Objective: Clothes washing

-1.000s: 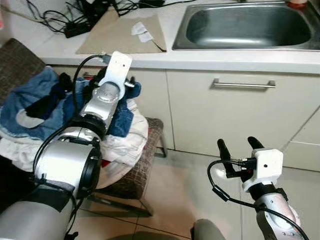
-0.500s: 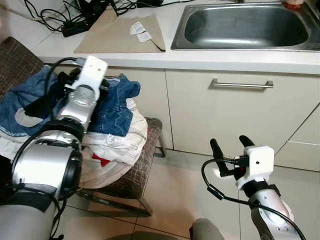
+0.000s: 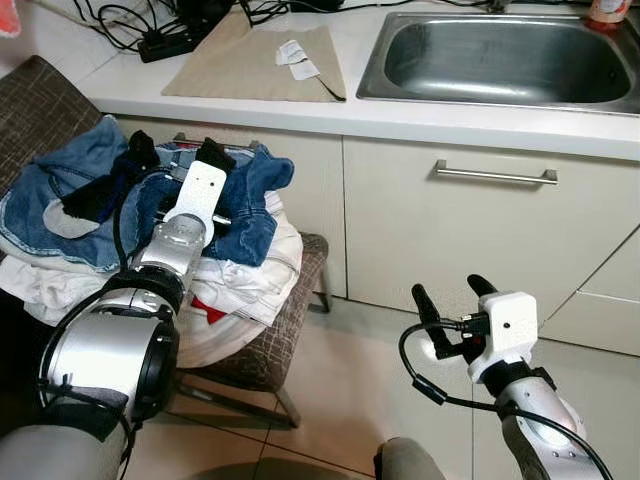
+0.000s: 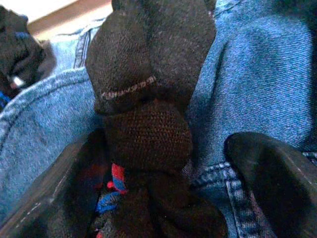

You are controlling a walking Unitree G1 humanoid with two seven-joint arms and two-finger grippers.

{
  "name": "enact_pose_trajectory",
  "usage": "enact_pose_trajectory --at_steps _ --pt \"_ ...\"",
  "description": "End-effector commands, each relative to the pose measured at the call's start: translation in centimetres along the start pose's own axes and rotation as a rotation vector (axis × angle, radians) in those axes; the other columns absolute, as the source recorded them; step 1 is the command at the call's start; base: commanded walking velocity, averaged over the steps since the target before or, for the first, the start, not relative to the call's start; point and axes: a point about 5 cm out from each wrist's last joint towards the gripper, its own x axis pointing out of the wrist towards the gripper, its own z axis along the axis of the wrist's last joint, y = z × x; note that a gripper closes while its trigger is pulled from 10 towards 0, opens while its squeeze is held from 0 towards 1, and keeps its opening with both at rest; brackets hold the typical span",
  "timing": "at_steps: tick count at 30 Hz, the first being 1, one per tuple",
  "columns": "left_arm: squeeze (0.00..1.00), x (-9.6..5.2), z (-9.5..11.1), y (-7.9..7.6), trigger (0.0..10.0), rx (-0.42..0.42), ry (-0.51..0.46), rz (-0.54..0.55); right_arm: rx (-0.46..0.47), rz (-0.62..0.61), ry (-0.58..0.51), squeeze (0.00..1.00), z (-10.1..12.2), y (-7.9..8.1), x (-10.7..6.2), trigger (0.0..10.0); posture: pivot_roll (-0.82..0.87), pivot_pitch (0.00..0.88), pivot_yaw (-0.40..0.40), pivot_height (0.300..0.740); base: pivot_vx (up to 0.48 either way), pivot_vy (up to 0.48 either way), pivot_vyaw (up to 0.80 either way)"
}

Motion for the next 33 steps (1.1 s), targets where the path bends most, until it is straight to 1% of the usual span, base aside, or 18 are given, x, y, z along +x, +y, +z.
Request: enact_pose_trajectory --at_steps 1,2,3,4,5,8,13,16,19,23,25,26,27,29,30,31,32,33 --pt "0.00 0.0 -1.2 -0.5 10.0 0.009 0.045 -0.020 0.007 0.012 -0.003 0.00 0.3 0.3 -0.2 10.0 -0.50 0.078 0.126 0.740 0.000 0.000 0.00" --pt "0.00 -0.1 -1.4 -0.5 10.0 0.046 0.045 -0.008 0.006 0.013 -0.001 0.00 0.3 0.3 -0.2 10.0 -0.51 0.082 0.127 0.740 0.000 0.000 0.00" --pt "0.26 -0.1 -1.3 -0.4 10.0 0.076 0.036 0.005 0.005 0.013 -0.001 0.00 0.3 0.3 -0.2 10.0 -0.51 0.082 0.127 0.740 0.000 0.000 0.00" --pt "0.26 -0.1 -1.3 -0.4 10.0 0.091 0.029 0.013 0.005 0.013 -0.001 0.00 0.4 0.4 -0.2 10.0 -0.52 0.084 0.128 0.740 0.000 0.000 0.00" --pt "1.00 0.0 -0.9 -0.4 10.0 0.135 0.001 0.023 0.004 0.011 -0.002 0.00 0.4 0.3 -0.3 10.0 -0.52 0.084 0.128 0.740 0.000 0.000 0.00" --pt "1.00 0.0 0.2 -0.6 10.0 0.205 -0.053 0.044 -0.003 0.004 -0.004 0.00 0.4 0.2 -0.3 10.0 -0.53 0.083 0.130 0.740 0.000 0.000 0.00" --pt "1.00 0.0 0.5 -1.0 10.0 0.187 -0.073 0.028 -0.008 0.000 -0.006 0.00 0.5 0.1 -0.2 10.0 -0.53 0.081 0.132 0.740 0.000 0.000 0.00" --pt "1.00 0.0 0.5 -1.1 10.0 0.192 -0.071 0.030 -0.010 -0.003 -0.004 0.00 0.5 0.1 -0.2 10.0 -0.53 0.082 0.131 0.740 0.000 0.000 0.00" --pt "1.00 0.0 0.6 -1.3 10.0 0.234 -0.077 0.037 -0.014 -0.005 -0.003 0.00 0.5 0.0 -0.3 10.0 -0.54 0.083 0.132 0.740 0.000 0.000 0.00" --pt "1.00 0.0 0.7 -1.5 10.0 0.219 -0.086 0.033 -0.015 -0.004 -0.003 0.00 0.5 0.1 -0.2 10.0 -0.54 0.083 0.131 0.740 0.000 0.000 0.00" --pt "1.00 0.0 0.9 -1.6 10.0 0.143 -0.094 0.030 -0.015 -0.005 -0.002 0.00 0.5 0.0 -0.2 10.0 -0.54 0.082 0.133 0.740 0.000 0.000 0.00" --pt "1.00 0.0 0.9 -1.6 10.0 0.143 -0.094 0.030 -0.015 -0.005 -0.002 0.00 0.5 0.0 -0.2 10.0 -0.54 0.082 0.133 0.740 0.000 0.000 0.00" --pt "1.00 0.0 1.0 -1.6 10.0 0.104 -0.095 0.029 -0.016 -0.006 -0.002 0.00 0.5 0.0 -0.2 10.0 -0.54 0.082 0.133 0.740 0.000 0.000 0.00" --pt "1.00 0.0 1.1 -1.7 10.0 0.059 -0.092 0.012 -0.016 -0.009 -0.005 0.00 0.6 0.0 -0.1 10.0 -0.54 0.079 0.135 0.740 0.000 0.000 0.00" --pt "1.00 0.0 1.0 -1.8 10.0 0.013 -0.088 0.005 -0.016 -0.009 -0.006 0.00 0.6 0.0 0.0 10.0 -0.54 0.076 0.137 0.740 0.000 0.000 0.00" --pt "1.00 0.0 1.0 -1.8 10.0 -0.016 -0.086 0.001 -0.016 -0.009 -0.006 0.00 0.6 0.0 0.0 10.0 -0.54 0.076 0.137 0.740 0.000 0.000 0.00" --pt "1.00 0.0 1.0 -1.6 10.0 -0.039 -0.085 0.009 -0.017 -0.009 -0.006 0.00 0.5 0.0 0.0 10.0 -0.54 0.075 0.136 0.740 0.000 0.000 0.00" --pt "1.00 0.0 1.0 -1.6 10.0 -0.039 -0.085 0.009 -0.017 -0.009 -0.006 0.00 0.5 0.0 0.0 10.0 -0.54 0.075 0.136 0.740 0.000 0.000 0.00"
